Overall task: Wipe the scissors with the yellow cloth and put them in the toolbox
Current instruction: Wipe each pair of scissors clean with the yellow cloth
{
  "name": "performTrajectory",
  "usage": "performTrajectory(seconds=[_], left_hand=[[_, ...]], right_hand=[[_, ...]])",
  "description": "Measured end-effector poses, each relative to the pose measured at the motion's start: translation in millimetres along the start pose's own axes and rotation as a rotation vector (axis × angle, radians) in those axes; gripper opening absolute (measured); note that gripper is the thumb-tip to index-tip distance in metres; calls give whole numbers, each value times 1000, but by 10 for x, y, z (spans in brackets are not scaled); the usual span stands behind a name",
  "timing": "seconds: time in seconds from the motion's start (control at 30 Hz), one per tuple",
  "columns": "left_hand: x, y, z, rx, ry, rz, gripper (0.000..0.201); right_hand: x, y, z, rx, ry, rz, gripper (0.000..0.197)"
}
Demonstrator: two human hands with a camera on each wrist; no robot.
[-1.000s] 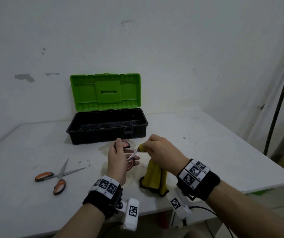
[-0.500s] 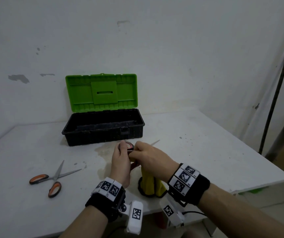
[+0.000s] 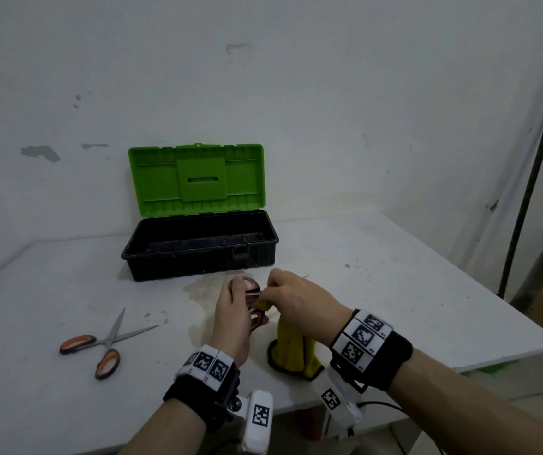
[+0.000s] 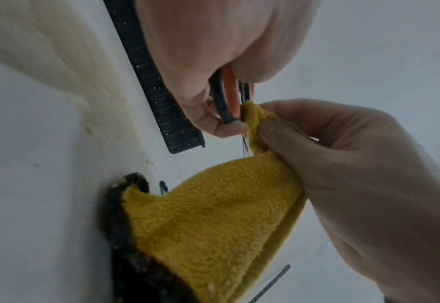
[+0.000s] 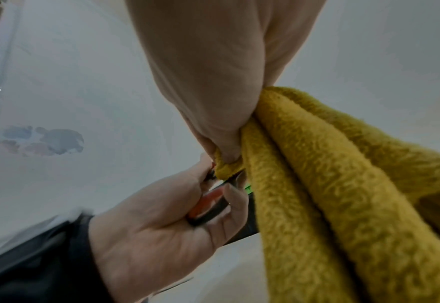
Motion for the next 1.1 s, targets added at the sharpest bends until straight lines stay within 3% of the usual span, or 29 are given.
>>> performTrajectory(seconds=[0.13,0.5,0.67,0.87,0.9,1.0,1.1], left_hand=[[8,-14,-7,-40,25,-1,31],[48,67,-26,-89,61,28,42],[51,24,-17,3,92,-47,45],[76,-43,-25,-173,131,-146,82],[74,-66,-9,-210,128,-174,75],[79,-111,60,-173,105,-215,30],[118,-109,79,-30,59,-236,18]], right_hand=[[-90,77,-113,56,38,143,21],[-146,79,347,74,-210,160,23],[-156,52,318,107,-208,137,20],[-150,47,340,137,-208,183,20],[-152,58,342,142,-200,202,20],[-160,76,332,156,-169,245,21],[-168,68,344,188,-156,261,21]])
Point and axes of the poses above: each hand's wrist, its own x-axis towards the middle knuckle, its own y-axis out of the back of the hand, z = x × y, the point moved 9 cm from there along x, towards the middle knuckle, and after that the axes turned 4 degrees about -z, right-handed, at the moved point
